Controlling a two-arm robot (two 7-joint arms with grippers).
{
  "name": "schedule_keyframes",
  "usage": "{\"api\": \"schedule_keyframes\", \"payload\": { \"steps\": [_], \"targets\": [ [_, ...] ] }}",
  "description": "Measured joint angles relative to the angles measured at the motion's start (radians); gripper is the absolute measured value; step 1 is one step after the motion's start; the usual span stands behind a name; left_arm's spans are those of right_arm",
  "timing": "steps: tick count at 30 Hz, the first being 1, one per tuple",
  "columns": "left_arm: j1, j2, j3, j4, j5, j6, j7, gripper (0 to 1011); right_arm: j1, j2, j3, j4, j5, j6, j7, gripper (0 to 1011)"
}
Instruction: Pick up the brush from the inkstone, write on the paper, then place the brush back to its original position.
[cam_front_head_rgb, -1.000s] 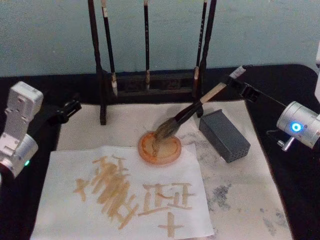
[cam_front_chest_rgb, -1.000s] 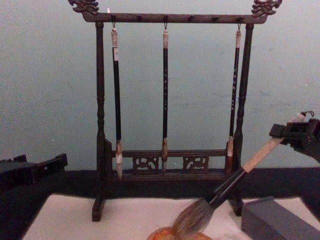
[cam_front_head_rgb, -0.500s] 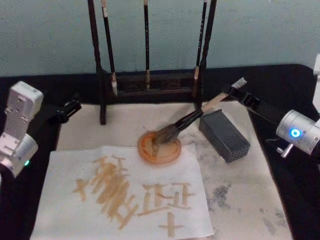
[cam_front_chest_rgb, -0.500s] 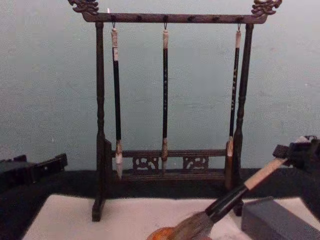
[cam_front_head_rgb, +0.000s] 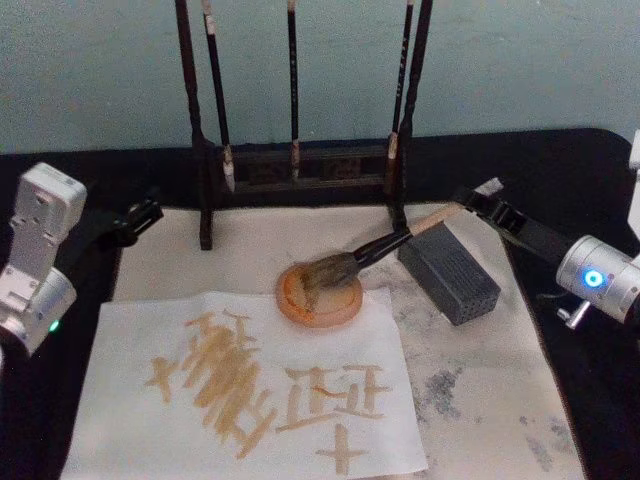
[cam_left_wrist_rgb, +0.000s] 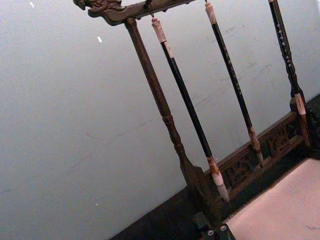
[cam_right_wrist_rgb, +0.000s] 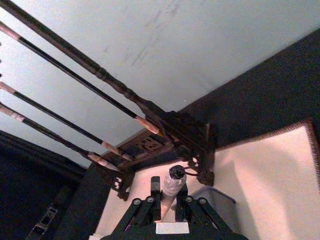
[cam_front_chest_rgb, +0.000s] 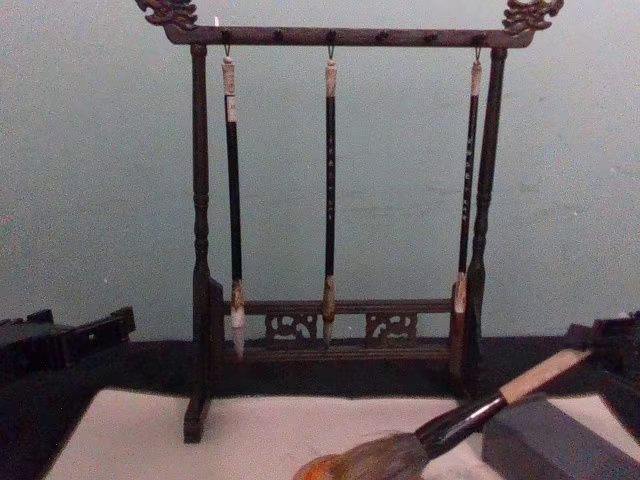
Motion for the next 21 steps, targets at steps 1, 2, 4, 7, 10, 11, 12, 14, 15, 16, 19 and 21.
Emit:
{"api": "schedule_keyframes", "payload": {
  "steps": [1,2,4,7,10,11,12,14,15,16,19,21],
  "targets": [
    [0.000,0.000,0.000,0.000,0.000,0.000,0.000,1002,-0.002,0.002,-0.002,0.000,0.004,0.000,-0.006,177],
    [0.000,0.000,0.000,0.000,0.000,0.000,0.000,1002,-0.002,0.003,-0.002,0.000,0.006,0.000,-0.008,177],
    [0.000,0.000,0.000,0.000,0.000,0.000,0.000,1002,-0.002,0.005,-0.004,0.000,0.010,0.000,-0.012,177],
    [0.000,0.000,0.000,0.000,0.000,0.000,0.000,1002,-0.002,0.010,-0.009,-0.001,0.016,0.000,-0.020,178],
    [0.000,0.000,0.000,0.000,0.000,0.000,0.000,1002,-0.001,0.015,-0.014,-0.005,0.022,0.005,-0.034,178],
    [0.000,0.000,0.000,0.000,0.000,0.000,0.000,1002,0.000,0.018,-0.017,-0.008,0.025,0.008,-0.041,178],
    [0.000,0.000,0.000,0.000,0.000,0.000,0.000,1002,0.000,0.019,-0.017,-0.009,0.026,0.009,-0.043,178],
    [0.000,0.000,0.000,0.000,0.000,0.000,0.000,1002,0.000,0.018,-0.017,-0.009,0.026,0.009,-0.043,178],
    [0.000,0.000,0.000,0.000,0.000,0.000,0.000,1002,0.000,0.018,-0.017,-0.009,0.026,0.009,-0.043,179],
    [0.000,0.000,0.000,0.000,0.000,0.000,0.000,1002,0.000,0.018,-0.017,-0.009,0.026,0.009,-0.043,179],
    [0.000,0.000,0.000,0.000,0.000,0.000,0.000,1002,0.000,0.017,-0.016,-0.008,0.024,0.009,-0.040,178],
    [0.000,0.000,0.000,0.000,0.000,0.000,0.000,1002,0.000,0.017,-0.015,-0.008,0.024,0.009,-0.039,179]
  ]
}}
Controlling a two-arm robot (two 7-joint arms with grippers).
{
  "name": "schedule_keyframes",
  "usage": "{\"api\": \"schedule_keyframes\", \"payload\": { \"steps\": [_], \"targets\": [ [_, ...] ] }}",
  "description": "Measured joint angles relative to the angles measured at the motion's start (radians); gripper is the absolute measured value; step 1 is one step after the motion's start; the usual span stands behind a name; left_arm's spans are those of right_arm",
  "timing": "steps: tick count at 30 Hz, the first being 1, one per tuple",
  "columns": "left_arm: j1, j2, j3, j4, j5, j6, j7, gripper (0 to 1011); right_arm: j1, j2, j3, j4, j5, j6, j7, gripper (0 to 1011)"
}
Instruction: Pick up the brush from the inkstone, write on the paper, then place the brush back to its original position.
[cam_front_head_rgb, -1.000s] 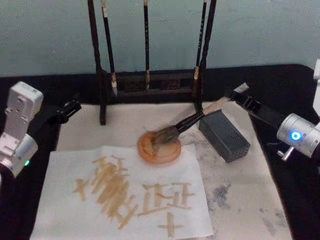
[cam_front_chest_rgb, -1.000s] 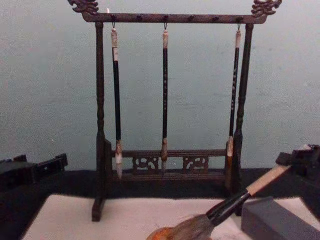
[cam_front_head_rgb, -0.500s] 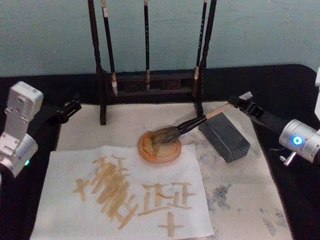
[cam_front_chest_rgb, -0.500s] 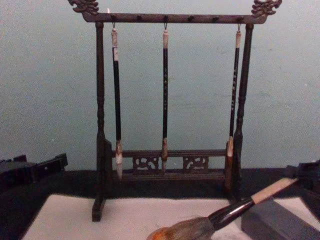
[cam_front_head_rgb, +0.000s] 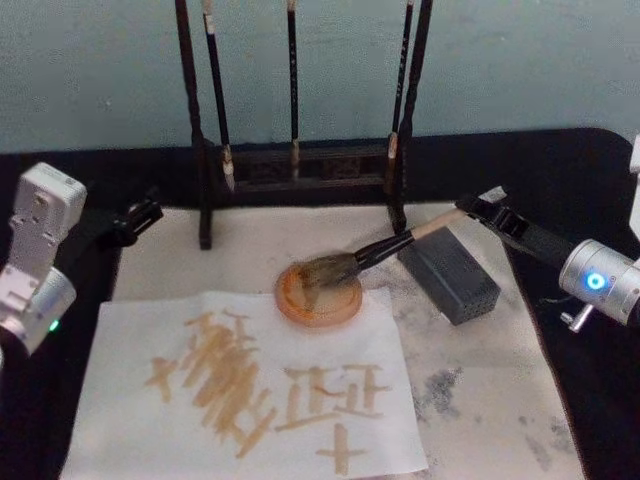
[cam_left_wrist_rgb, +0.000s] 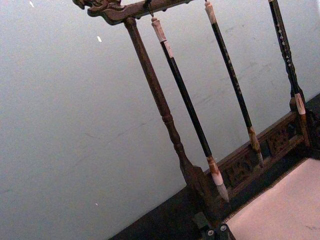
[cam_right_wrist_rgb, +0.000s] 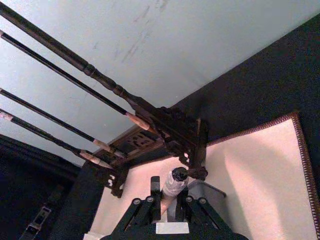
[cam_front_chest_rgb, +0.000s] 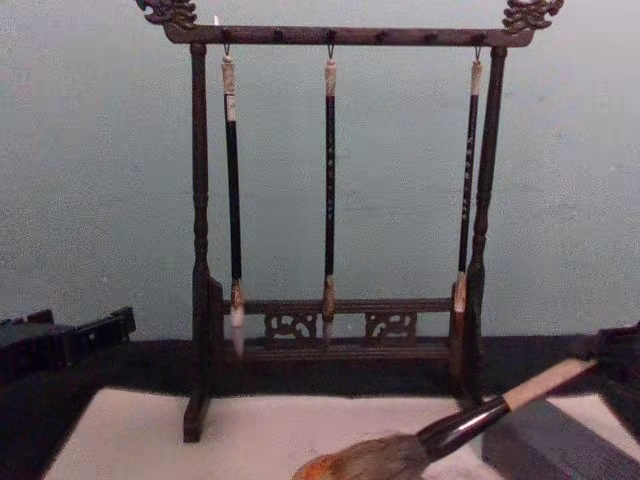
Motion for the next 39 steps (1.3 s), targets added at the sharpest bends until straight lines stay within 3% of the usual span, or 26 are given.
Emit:
{"api": "schedule_keyframes", "payload": {
  "steps": [8,12,17,21,31,39],
  "targets": [
    [0.000,0.000,0.000,0.000,0.000,0.000,0.000,1002,-0.001,-0.001,0.001,0.001,-0.004,0.000,0.001,208],
    [0.000,0.000,0.000,0.000,0.000,0.000,0.000,1002,-0.001,-0.001,0.001,0.001,-0.005,0.000,0.002,321],
    [0.000,0.000,0.000,0.000,0.000,0.000,0.000,1000,-0.001,-0.002,0.001,0.001,-0.005,0.000,0.003,534],
    [0.000,0.000,0.000,0.000,0.000,0.000,0.000,1002,-0.001,0.005,-0.002,-0.004,-0.004,0.000,-0.003,634],
    [0.000,0.000,0.000,0.000,0.000,0.000,0.000,1002,-0.010,0.048,-0.025,-0.066,-0.012,0.000,-0.066,949],
    [0.000,0.000,0.000,0.000,0.000,0.000,0.000,1002,-0.026,0.088,-0.035,-0.131,-0.043,-0.006,-0.141,1001]
  ]
}}
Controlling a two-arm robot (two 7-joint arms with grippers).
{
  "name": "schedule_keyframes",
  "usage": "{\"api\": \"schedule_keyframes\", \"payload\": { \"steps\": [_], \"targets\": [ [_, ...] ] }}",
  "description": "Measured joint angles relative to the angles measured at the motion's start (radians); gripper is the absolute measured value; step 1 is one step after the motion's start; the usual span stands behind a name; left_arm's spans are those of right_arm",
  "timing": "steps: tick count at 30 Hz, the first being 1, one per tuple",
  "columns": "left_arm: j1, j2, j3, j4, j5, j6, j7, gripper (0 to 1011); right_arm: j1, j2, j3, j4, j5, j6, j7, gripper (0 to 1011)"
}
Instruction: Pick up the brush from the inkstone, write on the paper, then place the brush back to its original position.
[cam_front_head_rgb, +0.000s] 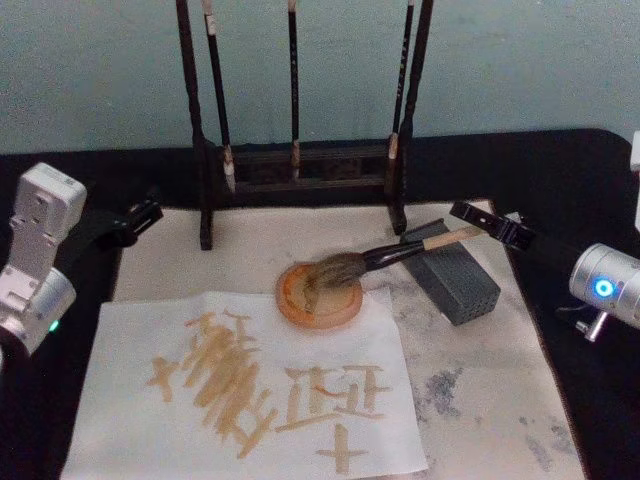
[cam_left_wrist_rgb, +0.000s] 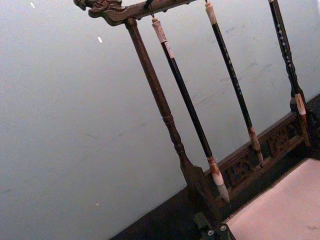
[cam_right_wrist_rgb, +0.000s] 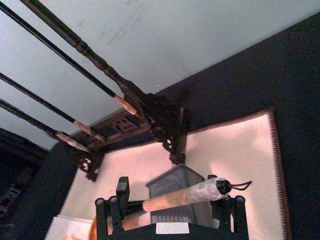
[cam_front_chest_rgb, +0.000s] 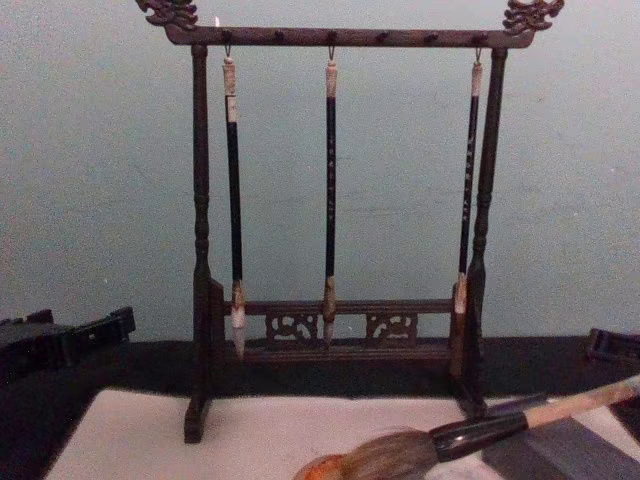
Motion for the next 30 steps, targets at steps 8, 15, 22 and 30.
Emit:
{"api": "schedule_keyframes", "payload": {
  "steps": [8,15,22,30],
  "targets": [
    [0.000,0.000,0.000,0.000,0.000,0.000,0.000,1002,-0.012,0.029,-0.003,-0.040,-0.036,0.001,-0.049,1002],
    [0.000,0.000,0.000,0.000,0.000,0.000,0.000,1002,-0.010,0.032,-0.007,-0.045,-0.067,0.010,-0.060,1001],
    [0.000,0.000,0.000,0.000,0.000,0.000,0.000,1002,-0.007,0.032,-0.013,-0.045,-0.098,0.030,-0.069,1001],
    [0.000,0.000,0.000,0.000,0.000,0.000,0.000,1002,-0.013,0.039,-0.009,-0.056,-0.125,0.043,-0.074,1002]
  ]
}}
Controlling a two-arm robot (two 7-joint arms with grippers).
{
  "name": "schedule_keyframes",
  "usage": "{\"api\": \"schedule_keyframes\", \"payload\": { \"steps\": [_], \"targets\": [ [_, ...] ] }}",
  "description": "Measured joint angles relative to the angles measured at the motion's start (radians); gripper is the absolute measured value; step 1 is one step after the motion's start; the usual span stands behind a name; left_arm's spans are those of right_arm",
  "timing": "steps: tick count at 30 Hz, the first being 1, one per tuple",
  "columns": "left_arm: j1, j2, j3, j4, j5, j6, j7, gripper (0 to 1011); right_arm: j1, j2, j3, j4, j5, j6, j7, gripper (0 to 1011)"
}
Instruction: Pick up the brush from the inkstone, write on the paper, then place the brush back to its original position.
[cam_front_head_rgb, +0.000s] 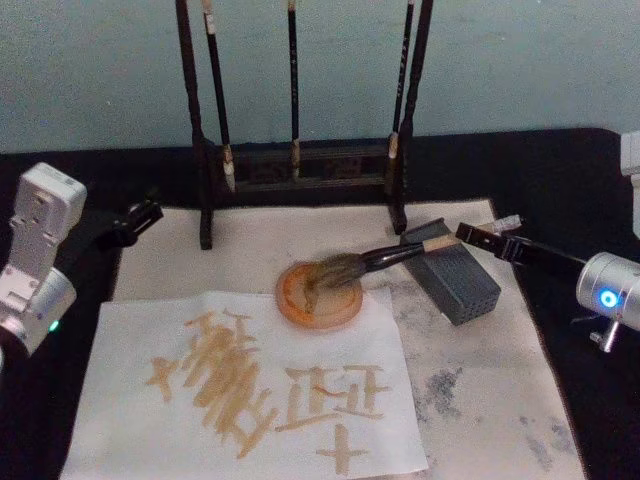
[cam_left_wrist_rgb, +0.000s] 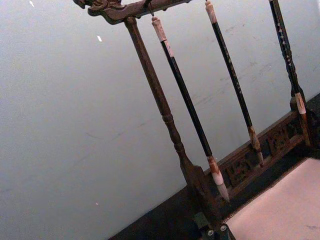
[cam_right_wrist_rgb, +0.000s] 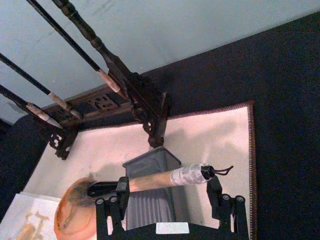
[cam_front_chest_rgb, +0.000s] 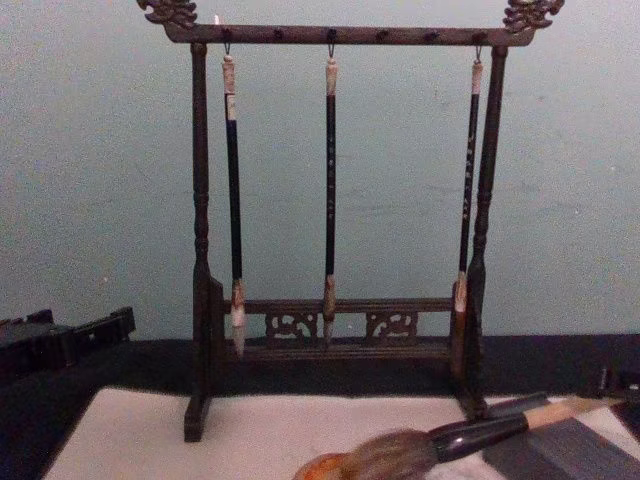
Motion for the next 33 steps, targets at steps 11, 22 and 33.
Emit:
{"api": "schedule_keyframes", "payload": {
  "steps": [11,22,33],
  "targets": [
    [0.000,0.000,0.000,0.000,0.000,0.000,0.000,1002,-0.049,0.027,0.028,-0.061,-0.022,-0.002,-0.006,1001],
    [0.000,0.000,0.000,0.000,0.000,0.000,0.000,1002,-0.111,0.072,0.043,-0.162,-0.091,-0.027,-0.029,1001],
    [0.000,0.000,0.000,0.000,0.000,0.000,0.000,1002,-0.144,0.123,0.002,-0.297,-0.281,-0.076,-0.006,1001]
  ]
}}
